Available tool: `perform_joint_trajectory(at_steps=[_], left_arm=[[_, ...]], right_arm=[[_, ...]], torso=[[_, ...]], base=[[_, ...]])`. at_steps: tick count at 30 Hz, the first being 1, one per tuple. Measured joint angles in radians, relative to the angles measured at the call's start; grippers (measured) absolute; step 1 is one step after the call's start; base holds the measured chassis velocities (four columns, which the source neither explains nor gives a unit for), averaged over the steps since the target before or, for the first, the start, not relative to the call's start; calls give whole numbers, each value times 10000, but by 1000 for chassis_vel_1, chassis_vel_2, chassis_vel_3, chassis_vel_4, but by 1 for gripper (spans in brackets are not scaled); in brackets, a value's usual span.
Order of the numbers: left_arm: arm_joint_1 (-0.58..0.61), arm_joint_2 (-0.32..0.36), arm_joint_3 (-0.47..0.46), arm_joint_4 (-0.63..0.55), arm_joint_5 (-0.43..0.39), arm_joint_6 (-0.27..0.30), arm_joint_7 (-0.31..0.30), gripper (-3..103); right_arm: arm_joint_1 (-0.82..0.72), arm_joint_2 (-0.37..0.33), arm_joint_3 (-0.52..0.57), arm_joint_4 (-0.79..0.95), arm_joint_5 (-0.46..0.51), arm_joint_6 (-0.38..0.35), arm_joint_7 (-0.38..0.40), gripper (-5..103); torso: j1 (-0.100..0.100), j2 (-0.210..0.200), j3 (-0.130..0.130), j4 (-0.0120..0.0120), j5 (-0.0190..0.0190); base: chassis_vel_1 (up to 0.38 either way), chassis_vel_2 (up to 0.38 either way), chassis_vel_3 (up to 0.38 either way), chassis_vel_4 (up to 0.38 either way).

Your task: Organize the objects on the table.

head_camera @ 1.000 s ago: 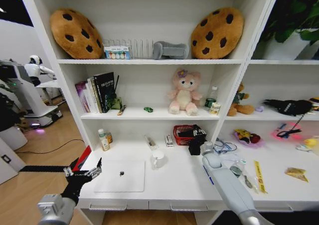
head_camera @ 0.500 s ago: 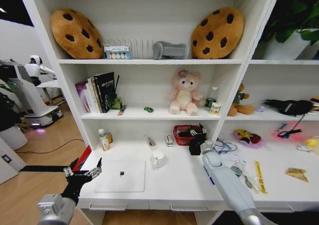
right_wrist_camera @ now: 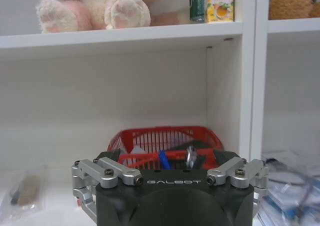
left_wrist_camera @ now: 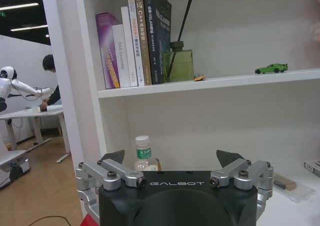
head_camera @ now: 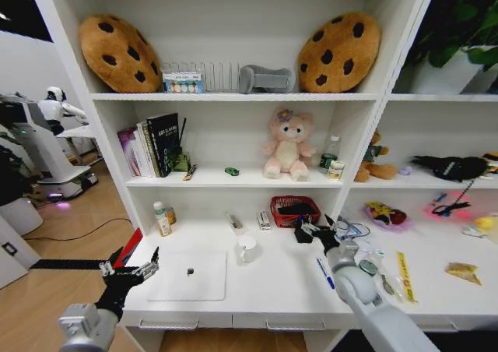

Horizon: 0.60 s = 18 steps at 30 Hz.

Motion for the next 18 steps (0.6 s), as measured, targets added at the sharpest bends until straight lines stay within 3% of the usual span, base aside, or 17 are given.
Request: perform_joint_trajectory(at_steps=[7,10,14,18], left_arm=[[0,0,0,0,0,0,1,100],[0,0,0,0,0,0,1,100],[1,0,0,0,0,0,1,100],[0,0,0,0,0,0,1,100]], right_arm=[[-2269,231,1441,766,-181,151,-718,100],[-3397,426,2095,625,-43,461,-1505,100],[-3187,218,2187,267,394,224,-2110,100],[-2456,-18,1918,-207,685,-272,-2210,100]], torso=[[0,0,0,1,0],[-1,0,0,-3,0],[-1,0,1,-1,0],[0,-2,2,2,2]], base=[[0,0,0,0],[0,0,0,0],[0,0,0,0],[0,0,0,0]])
